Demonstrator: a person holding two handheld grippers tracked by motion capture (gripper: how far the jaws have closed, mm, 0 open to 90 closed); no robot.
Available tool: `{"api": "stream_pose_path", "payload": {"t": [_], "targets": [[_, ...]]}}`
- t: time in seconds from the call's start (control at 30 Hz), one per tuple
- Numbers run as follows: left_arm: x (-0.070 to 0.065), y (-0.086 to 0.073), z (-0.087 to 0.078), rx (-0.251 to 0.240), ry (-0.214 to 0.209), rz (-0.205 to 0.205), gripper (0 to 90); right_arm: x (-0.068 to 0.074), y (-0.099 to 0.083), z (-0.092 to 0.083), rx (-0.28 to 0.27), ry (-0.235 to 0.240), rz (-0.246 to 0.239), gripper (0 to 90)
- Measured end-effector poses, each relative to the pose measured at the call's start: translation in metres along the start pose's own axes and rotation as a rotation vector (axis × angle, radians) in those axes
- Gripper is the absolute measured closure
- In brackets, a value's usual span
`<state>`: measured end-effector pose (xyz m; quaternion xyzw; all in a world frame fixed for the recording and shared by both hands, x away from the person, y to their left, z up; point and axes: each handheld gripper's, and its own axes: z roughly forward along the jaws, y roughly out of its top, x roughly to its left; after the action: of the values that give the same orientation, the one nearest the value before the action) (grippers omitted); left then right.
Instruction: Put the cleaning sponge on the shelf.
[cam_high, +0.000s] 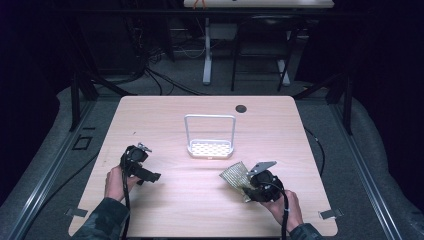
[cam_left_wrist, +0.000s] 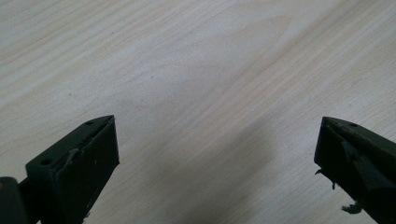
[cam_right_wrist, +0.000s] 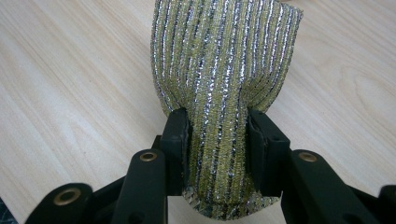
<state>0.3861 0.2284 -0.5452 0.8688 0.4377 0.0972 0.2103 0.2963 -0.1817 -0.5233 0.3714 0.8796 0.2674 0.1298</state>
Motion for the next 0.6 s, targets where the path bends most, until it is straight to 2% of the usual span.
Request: {"api": "stream_pose_path", "payload": {"t": [0.6], "targets": [[0.0,0.0,0.0,0.002,0.005,-0.001,0.0,-0.003,0.011,0.003,-0.028,-0.014,0.002,63.0]]}}
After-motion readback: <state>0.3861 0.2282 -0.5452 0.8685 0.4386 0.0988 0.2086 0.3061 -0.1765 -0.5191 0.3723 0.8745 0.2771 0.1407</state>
